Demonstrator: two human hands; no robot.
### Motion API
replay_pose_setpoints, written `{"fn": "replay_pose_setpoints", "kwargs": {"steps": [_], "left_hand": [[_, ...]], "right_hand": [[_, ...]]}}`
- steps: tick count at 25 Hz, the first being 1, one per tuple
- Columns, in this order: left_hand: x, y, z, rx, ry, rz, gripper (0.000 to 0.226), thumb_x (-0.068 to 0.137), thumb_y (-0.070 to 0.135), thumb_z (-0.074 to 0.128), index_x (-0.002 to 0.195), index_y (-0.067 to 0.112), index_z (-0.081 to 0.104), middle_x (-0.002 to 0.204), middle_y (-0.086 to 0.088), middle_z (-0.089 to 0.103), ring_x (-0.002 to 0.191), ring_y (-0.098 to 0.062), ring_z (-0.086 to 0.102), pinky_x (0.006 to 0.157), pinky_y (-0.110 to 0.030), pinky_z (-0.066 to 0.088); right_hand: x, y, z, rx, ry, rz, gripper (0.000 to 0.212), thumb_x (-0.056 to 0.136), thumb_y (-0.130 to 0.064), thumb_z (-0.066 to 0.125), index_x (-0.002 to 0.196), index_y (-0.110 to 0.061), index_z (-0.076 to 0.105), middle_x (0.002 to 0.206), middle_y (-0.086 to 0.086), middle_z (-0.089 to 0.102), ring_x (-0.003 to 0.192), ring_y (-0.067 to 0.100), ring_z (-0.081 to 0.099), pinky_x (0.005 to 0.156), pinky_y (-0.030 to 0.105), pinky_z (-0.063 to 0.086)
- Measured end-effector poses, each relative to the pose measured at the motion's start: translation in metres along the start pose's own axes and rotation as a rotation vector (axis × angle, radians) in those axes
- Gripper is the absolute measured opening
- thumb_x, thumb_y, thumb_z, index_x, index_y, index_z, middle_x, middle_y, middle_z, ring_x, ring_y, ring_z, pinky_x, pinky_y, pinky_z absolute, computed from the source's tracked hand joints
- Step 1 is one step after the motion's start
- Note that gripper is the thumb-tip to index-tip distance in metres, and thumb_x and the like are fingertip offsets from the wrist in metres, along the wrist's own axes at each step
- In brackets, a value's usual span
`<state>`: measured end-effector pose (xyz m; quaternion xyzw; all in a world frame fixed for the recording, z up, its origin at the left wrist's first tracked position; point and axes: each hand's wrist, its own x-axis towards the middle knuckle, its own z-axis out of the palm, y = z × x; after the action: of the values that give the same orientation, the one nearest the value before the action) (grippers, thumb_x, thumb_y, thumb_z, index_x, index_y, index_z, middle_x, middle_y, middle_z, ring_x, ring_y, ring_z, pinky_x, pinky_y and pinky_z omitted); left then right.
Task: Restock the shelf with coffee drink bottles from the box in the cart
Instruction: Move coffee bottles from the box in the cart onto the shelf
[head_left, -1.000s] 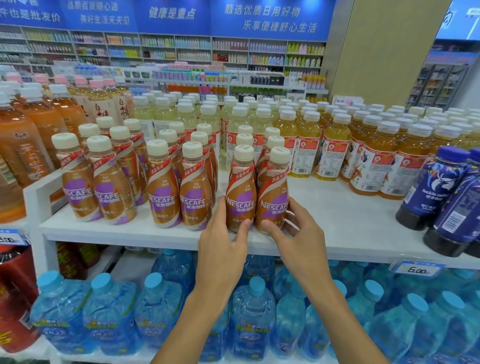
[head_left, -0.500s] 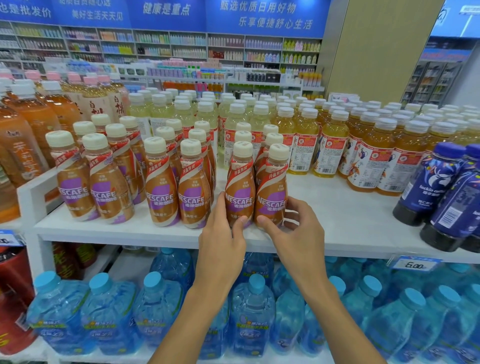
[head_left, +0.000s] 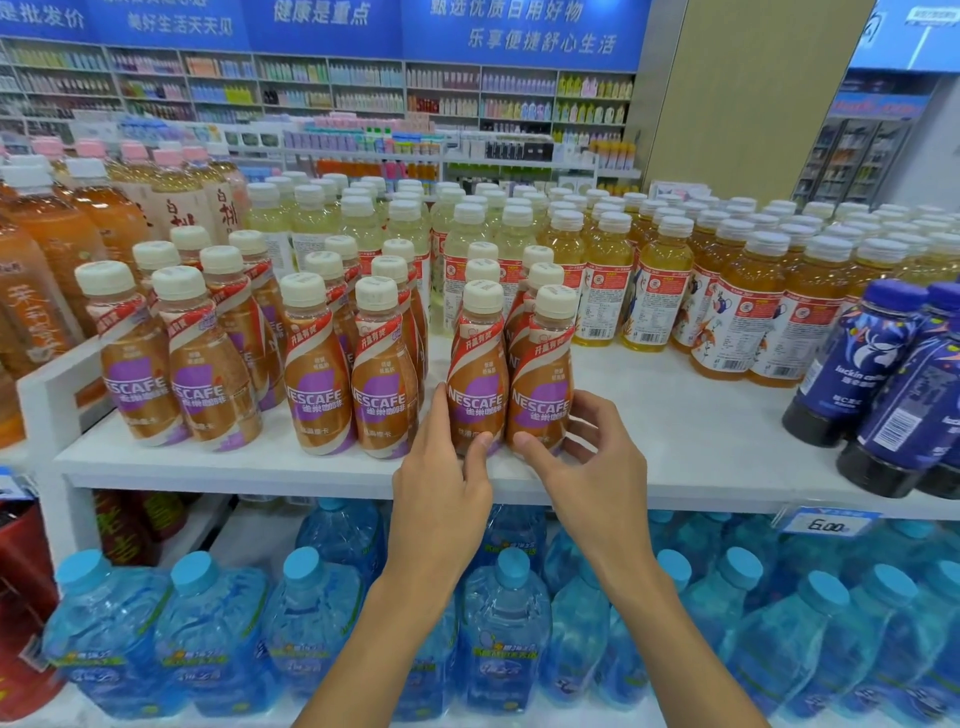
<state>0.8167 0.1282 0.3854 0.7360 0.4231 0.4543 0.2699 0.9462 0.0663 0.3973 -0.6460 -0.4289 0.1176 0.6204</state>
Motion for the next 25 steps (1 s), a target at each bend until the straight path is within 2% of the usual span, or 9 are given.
{"fn": "replay_pose_setpoints", "kwargs": {"steps": [5,8,12,16,18,19,22,25], "left_hand": [[-0.002,0.001,0.001,-0.022,-0.009,-0.011,0.069,0.101,0.04,0.055,0.159,0.026,0.02,0.16,0.008,0.034,0.143,-0.01,0.035,0.105,-0.018,0.031],[-0.001,-0.002,0.001,-0.039,-0.001,-0.009,0.066,0.1,0.041,0.056,0.157,0.026,0.026,0.155,0.008,0.042,0.14,-0.01,0.039,0.11,-0.025,0.038],[-0.003,-0.002,0.001,-0.051,0.01,-0.028,0.065,0.099,0.043,0.057,0.155,0.024,0.031,0.149,0.005,0.05,0.135,-0.013,0.046,0.104,-0.023,0.038],[-0.003,-0.003,0.002,0.028,-0.005,-0.036,0.066,0.099,0.047,0.055,0.155,0.023,0.03,0.145,0.0,0.053,0.132,-0.02,0.049,0.107,-0.042,0.046],[-0.008,-0.001,-0.003,0.01,-0.022,-0.01,0.065,0.099,0.047,0.055,0.154,0.025,0.03,0.147,0.002,0.051,0.133,-0.019,0.048,0.107,-0.043,0.046],[-0.015,0.002,-0.007,-0.019,-0.033,-0.003,0.064,0.099,0.046,0.056,0.155,0.026,0.03,0.15,0.004,0.048,0.136,-0.016,0.046,0.11,-0.04,0.044],[-0.053,0.009,-0.022,-0.07,-0.04,-0.089,0.066,0.099,0.04,0.057,0.157,0.026,0.029,0.157,0.007,0.039,0.143,-0.013,0.038,0.117,-0.036,0.037],[-0.114,0.011,-0.036,-0.124,-0.009,-0.208,0.059,0.099,0.043,0.058,0.152,0.03,0.039,0.151,0.01,0.047,0.137,-0.01,0.046,0.114,-0.038,0.041]], "right_hand": [[-0.004,0.0,0.001,-0.013,0.009,-0.005,0.057,0.081,-0.033,0.084,0.129,-0.032,0.054,0.121,-0.017,0.064,0.108,-0.003,0.064,0.089,0.016,0.055],[-0.009,0.004,0.003,-0.058,0.022,-0.014,0.058,0.085,-0.036,0.081,0.136,-0.028,0.055,0.123,-0.015,0.063,0.111,0.0,0.063,0.093,0.019,0.053],[-0.011,0.006,0.003,-0.091,0.029,-0.024,0.056,0.086,-0.036,0.079,0.137,-0.029,0.055,0.122,-0.015,0.063,0.109,-0.001,0.062,0.091,0.016,0.052],[-0.014,-0.003,0.0,-0.113,-0.012,-0.014,0.044,0.089,-0.036,0.075,0.128,-0.037,0.056,0.119,-0.016,0.062,0.106,-0.001,0.061,0.09,0.017,0.05],[-0.022,-0.007,-0.005,-0.109,-0.035,-0.003,0.043,0.092,-0.035,0.072,0.128,-0.043,0.051,0.121,-0.016,0.059,0.109,-0.001,0.058,0.092,0.018,0.046],[-0.029,-0.007,-0.01,-0.111,-0.052,0.015,0.043,0.094,-0.035,0.07,0.132,-0.04,0.051,0.125,-0.016,0.057,0.113,0.001,0.056,0.094,0.019,0.044],[-0.062,-0.007,-0.033,-0.131,-0.088,0.072,0.051,0.097,-0.034,0.066,0.144,-0.025,0.051,0.137,-0.012,0.057,0.122,0.005,0.055,0.104,0.029,0.048],[-0.114,-0.007,-0.061,-0.035,-0.108,0.149,0.044,0.097,-0.032,0.066,0.14,-0.024,0.058,0.132,-0.013,0.063,0.12,0.003,0.059,0.105,0.029,0.047]]}}
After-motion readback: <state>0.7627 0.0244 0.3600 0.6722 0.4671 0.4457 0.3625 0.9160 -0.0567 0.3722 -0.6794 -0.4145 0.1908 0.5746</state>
